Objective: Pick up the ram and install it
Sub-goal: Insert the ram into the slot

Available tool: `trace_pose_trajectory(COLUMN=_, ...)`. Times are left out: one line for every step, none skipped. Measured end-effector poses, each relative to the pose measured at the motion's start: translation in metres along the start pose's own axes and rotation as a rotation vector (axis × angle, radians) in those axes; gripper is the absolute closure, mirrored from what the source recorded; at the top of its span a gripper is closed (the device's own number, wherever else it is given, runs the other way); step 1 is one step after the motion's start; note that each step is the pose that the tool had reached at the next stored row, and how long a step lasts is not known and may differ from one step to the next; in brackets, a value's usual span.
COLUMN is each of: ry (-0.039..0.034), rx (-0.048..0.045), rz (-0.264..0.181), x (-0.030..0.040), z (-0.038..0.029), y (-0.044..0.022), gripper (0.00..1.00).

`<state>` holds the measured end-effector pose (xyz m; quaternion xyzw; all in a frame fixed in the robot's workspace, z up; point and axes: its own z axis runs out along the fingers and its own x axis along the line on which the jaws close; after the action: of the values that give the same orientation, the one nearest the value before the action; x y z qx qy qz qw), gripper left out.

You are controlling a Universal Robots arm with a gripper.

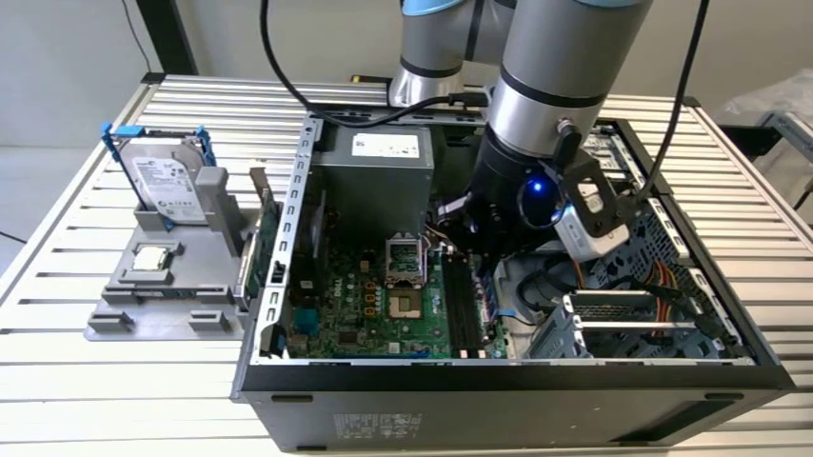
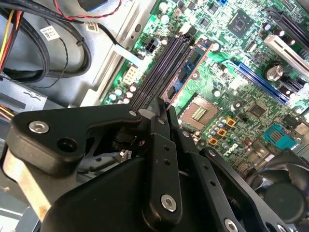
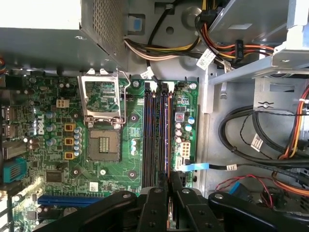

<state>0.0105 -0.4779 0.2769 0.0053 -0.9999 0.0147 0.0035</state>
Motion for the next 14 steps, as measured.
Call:
trace_pose_trajectory(ry=0.0000, rx=0.0001, rz=0.000, x=0.0000, z=0.0005, y=0.0000, gripper=1.00)
trace_pose_trajectory(ry=0.0000, rx=0.0002, rz=0.000, x=0.0000, z=0.0010, y=0.0000, gripper=1.00)
trace_pose_trajectory(ry=0.0001, rx=0.0003, rz=0.000, x=0.0000, z=0.0015, y=0.0000, gripper=1.00)
trace_pose_trajectory(ry=0.0001, rx=0.0004, rz=0.000, x=0.0000, z=0.0022, y=0.0001, gripper=1.00)
trace_pose_trajectory(ry=0.0000, rx=0.0004, rz=0.000, x=0.0000, z=0.0028, y=0.0001, gripper=1.00)
trace_pose_trajectory(ry=0.0000, rx=0.0005, rz=0.000, x=0.0000, z=0.0034, y=0.0001, gripper=1.00)
trace_pose_trajectory(ry=0.0000, rx=0.0008, rz=0.000, x=0.0000, z=0.0041, y=0.0001, gripper=1.00)
trace_pose_trajectory(ry=0.0000, rx=0.0011, rz=0.000, x=0.0000, z=0.0048, y=0.0001, gripper=1.00)
trace_pose_trajectory(ry=0.0000, rx=0.0014, rz=0.000, x=0.0000, z=0.0054, y=0.0002, gripper=1.00)
trace_pose_trajectory(ry=0.0000, rx=0.0017, rz=0.000, x=0.0000, z=0.0060, y=0.0002, gripper=1.00)
trace_pose_trajectory(ry=0.0001, rx=0.0019, rz=0.000, x=0.0000, z=0.0064, y=0.0002, gripper=1.00)
trace_pose_trajectory(ry=0.0000, rx=0.0020, rz=0.000, x=0.0000, z=0.0069, y=0.0002, gripper=1.00)
trace_pose_trajectory(ry=0.0000, rx=0.0021, rz=0.000, x=0.0000, z=0.0073, y=0.0002, gripper=1.00)
trace_pose_trajectory(ry=0.0000, rx=0.0021, rz=0.000, x=0.0000, z=0.0079, y=0.0002, gripper=1.00)
